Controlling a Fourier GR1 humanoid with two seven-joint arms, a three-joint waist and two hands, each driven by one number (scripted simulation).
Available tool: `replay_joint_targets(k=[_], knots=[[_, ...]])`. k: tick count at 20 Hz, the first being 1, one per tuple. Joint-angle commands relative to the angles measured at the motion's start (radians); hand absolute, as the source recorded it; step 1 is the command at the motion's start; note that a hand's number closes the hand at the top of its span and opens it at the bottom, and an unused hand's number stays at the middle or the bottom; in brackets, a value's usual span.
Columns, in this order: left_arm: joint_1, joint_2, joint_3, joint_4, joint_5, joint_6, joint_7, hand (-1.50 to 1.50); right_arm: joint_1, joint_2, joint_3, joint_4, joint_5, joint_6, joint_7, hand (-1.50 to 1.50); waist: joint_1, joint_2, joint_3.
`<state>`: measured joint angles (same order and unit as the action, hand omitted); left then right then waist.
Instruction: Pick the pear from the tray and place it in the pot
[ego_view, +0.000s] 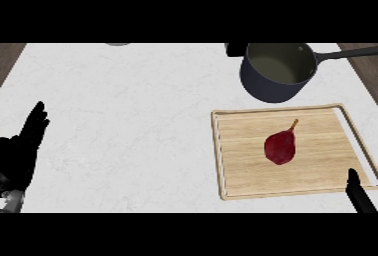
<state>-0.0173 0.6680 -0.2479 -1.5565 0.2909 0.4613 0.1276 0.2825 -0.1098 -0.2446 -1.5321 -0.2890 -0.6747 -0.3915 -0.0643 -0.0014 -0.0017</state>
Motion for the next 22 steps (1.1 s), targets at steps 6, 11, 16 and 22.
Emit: replay_joint_targets(k=[6, 11, 16, 22], knots=[[0.086, -0.006, 0.023, 0.031, 0.019, -0.065, -0.084, 0.00, 0.242, 0.108, 0.316, -0.146, -0.151, -0.394, -0.450, -1.50, 0.032, -0.008, 0.003], [0.022, -0.019, 0.044, 0.074, 0.007, -0.123, -0.075, 0.00, 0.376, 0.052, 0.471, -0.331, 0.051, -0.447, -0.219, -1.50, 0.061, 0.003, 0.000], [0.011, -0.065, 0.011, 0.092, -0.047, -0.104, -0.098, 0.00, 0.389, -0.201, 0.554, -0.414, 0.142, -0.468, 0.099, -1.50, 0.077, 0.009, -0.002], [-0.001, -0.044, 0.015, 0.047, -0.033, -0.140, -0.083, 0.00, 0.369, -0.477, 0.593, -0.393, 0.145, -0.383, 0.426, -1.50, 0.121, 0.017, -0.004]])
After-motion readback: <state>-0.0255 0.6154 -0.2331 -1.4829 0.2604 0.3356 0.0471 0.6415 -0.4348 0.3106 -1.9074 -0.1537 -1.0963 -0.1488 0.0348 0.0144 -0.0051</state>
